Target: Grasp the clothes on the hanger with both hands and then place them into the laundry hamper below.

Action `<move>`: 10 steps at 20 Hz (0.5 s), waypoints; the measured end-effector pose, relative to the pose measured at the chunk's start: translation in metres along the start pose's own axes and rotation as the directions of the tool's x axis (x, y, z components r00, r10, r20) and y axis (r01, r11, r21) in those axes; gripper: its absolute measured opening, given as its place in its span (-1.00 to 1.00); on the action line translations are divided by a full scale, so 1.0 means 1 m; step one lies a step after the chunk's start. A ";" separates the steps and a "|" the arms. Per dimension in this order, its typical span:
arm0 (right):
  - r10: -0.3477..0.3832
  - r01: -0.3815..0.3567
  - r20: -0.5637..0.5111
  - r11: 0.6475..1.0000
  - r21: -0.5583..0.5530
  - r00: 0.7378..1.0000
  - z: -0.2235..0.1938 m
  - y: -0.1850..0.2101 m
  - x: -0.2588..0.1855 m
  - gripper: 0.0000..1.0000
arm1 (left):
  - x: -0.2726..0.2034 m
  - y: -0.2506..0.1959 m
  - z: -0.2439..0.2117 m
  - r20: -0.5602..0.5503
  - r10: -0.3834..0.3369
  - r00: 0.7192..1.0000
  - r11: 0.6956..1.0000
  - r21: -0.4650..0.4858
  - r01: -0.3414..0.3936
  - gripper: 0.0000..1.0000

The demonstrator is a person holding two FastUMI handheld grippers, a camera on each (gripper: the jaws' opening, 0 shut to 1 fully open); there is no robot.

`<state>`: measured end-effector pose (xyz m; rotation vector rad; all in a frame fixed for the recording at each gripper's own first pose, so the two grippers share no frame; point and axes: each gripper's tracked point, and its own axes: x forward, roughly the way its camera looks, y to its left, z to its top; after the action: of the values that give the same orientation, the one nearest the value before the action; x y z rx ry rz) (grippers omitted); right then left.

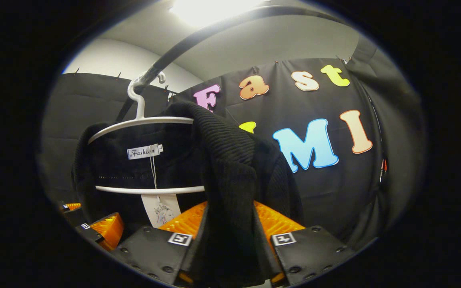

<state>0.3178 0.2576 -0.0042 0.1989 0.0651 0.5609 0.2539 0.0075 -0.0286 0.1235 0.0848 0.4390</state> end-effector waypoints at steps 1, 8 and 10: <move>-0.014 0.014 0.000 1.000 -0.007 1.000 0.000 -0.003 0.001 -0.13 | 0.000 -0.001 0.001 0.001 -0.008 1.000 1.000 0.005 0.008 0.53; -0.082 0.085 0.025 0.990 -0.115 0.996 0.013 -0.021 -0.011 -0.82 | 0.003 0.021 -0.004 0.000 0.013 1.000 0.998 0.054 -0.013 -0.63; -0.133 0.143 0.086 0.982 -0.119 0.987 0.027 -0.036 -0.016 -0.97 | -0.002 0.025 -0.003 0.004 0.011 1.000 0.997 0.071 -0.011 -0.95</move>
<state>0.3262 0.2147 0.0147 0.0928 -0.0312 0.4166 0.2417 0.0295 -0.0281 0.1948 0.0963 0.4468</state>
